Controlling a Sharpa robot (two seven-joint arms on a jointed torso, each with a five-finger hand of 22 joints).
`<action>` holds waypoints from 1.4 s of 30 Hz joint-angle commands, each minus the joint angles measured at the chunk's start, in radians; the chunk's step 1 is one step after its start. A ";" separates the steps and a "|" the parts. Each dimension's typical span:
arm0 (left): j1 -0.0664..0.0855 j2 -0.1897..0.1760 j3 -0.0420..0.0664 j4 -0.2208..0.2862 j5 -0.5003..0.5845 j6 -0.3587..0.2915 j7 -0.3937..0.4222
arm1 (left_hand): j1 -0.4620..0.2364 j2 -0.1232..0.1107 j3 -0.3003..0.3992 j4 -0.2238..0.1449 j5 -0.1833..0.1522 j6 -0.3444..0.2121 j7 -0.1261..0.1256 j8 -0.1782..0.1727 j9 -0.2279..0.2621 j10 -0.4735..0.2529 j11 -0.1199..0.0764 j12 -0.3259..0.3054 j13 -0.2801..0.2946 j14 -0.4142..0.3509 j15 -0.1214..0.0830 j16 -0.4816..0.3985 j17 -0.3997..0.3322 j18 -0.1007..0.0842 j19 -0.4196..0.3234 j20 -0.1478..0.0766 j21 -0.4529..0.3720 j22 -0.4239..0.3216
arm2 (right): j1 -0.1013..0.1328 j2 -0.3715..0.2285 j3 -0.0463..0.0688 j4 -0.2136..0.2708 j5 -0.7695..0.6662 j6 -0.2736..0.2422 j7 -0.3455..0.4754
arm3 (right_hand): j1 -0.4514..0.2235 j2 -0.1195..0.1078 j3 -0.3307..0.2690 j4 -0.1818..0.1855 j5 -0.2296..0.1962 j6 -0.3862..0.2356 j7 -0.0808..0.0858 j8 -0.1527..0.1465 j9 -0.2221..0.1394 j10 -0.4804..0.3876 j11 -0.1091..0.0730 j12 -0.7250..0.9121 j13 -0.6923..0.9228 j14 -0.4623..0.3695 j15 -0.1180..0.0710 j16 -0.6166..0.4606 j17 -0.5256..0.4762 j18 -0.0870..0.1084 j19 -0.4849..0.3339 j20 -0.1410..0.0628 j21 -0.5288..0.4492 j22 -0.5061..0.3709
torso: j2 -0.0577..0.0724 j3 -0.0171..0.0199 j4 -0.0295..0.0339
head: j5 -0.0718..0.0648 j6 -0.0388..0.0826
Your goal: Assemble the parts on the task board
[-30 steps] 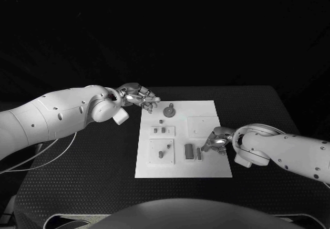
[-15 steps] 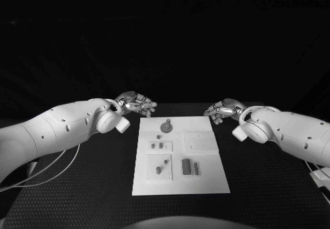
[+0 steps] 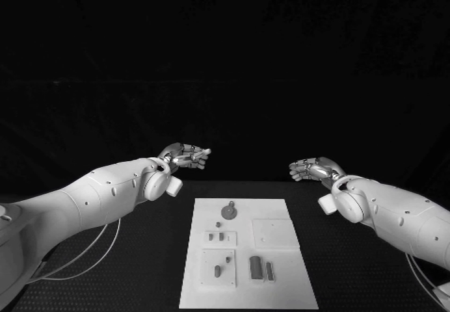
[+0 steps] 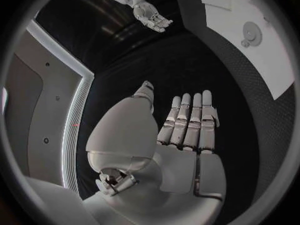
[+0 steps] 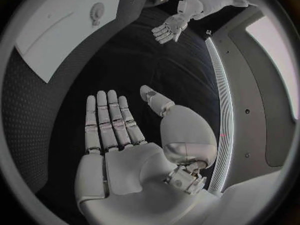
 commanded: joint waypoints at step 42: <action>-0.167 -0.220 0.088 0.727 0.250 -0.697 0.290 | -1.305 0.027 -0.033 -0.292 -0.049 -0.696 -0.130 -0.151 -0.604 -0.835 -0.120 -0.066 -0.302 -0.675 -0.150 -0.195 -0.699 -0.030 -0.733 -0.064 -0.063 -0.867 | -0.083 -0.276 0.041 0.838 0.419 -0.680 0.256 | -0.864 0.012 -0.621 0.240 -0.078 -0.729 -0.165 -0.132 -0.633 -0.858 -0.142 -0.248 -0.316 -0.691 -0.151 -0.429 -0.511 -0.154 -0.513 -0.206 -0.256 -1.094 | 0.013 0.0112 0.0590 | -0.089 0.045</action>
